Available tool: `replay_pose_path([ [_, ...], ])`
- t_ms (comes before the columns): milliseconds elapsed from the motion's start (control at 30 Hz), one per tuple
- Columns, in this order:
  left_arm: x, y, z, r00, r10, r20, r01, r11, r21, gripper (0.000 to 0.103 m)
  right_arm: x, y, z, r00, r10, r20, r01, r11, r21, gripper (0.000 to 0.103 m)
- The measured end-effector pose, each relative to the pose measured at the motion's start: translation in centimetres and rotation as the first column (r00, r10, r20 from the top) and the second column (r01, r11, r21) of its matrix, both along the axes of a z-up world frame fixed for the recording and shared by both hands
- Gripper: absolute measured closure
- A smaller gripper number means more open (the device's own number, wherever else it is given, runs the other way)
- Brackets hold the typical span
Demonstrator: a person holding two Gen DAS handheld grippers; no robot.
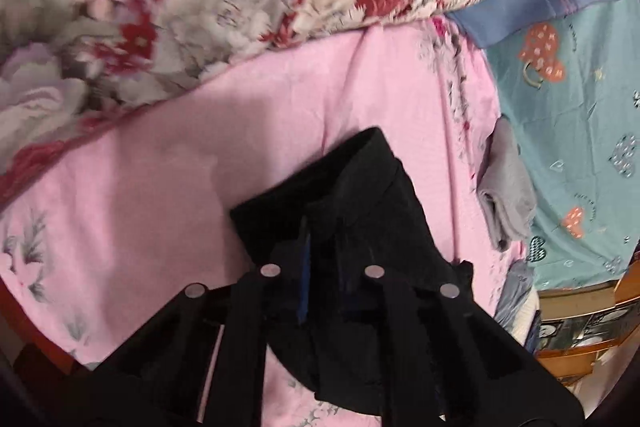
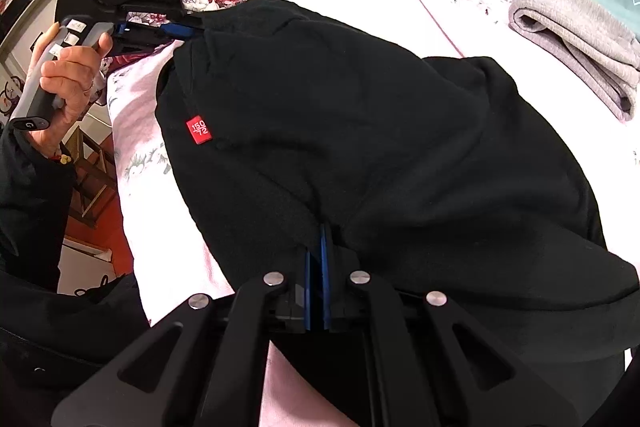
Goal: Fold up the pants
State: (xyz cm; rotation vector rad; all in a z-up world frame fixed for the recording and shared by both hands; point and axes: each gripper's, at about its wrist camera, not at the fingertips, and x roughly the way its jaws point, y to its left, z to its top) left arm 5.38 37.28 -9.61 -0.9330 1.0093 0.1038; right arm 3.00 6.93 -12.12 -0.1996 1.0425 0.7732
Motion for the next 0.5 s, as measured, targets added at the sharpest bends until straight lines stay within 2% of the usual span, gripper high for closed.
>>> replay_pose_path([
  [133, -0.9, 0.6, 0.0, 1.000, -0.014, -0.007, 0.014, 1.000, 0.025, 0.093, -1.2, 0.2, 1.8, 0.998, 0.028, 0.056, -0.028, 1.000, -0.004, 0.099],
  [233, -0.5, 0.4, -1.6, 0.999, -0.025, -0.041, 0.027, 0.999, 0.026, 0.091, -1.2, 0.6, 1.0, 0.999, 0.038, 0.028, -0.037, 0.999, -0.032, 0.099],
  [300, -0.8, 0.2, -1.4, 0.999, -0.032, -0.028, 0.034, 0.999, 0.041, 0.086, -1.1, 0.9, 0.0, 0.999, 0.042, -0.003, -0.042, 0.998, -0.053, 0.098],
  [367, -1.4, -0.3, -0.1, 0.999, -0.047, -0.022, 0.049, 0.992, 0.117, 0.057, -1.3, 1.0, 0.3, 0.999, 0.052, 0.002, -0.052, 0.996, -0.067, 0.094],
  [400, -2.3, -0.9, 1.6, 0.999, -0.034, 0.001, 0.033, 0.977, 0.211, 0.031, -1.5, 1.1, 0.6, 0.998, 0.062, -0.003, -0.062, 0.995, -0.084, 0.091],
  [433, -3.0, -1.2, 2.9, 0.999, -0.026, 0.032, 0.017, 0.962, 0.274, 0.025, -1.6, 1.1, 1.0, 0.997, 0.067, -0.022, -0.069, 0.993, -0.091, 0.078],
  [500, -3.6, -2.3, 5.2, 0.996, -0.057, 0.072, 0.027, 0.932, 0.362, 0.025, -1.7, 1.0, 2.2, 0.996, 0.077, -0.050, -0.079, 0.996, -0.041, 0.068],
])
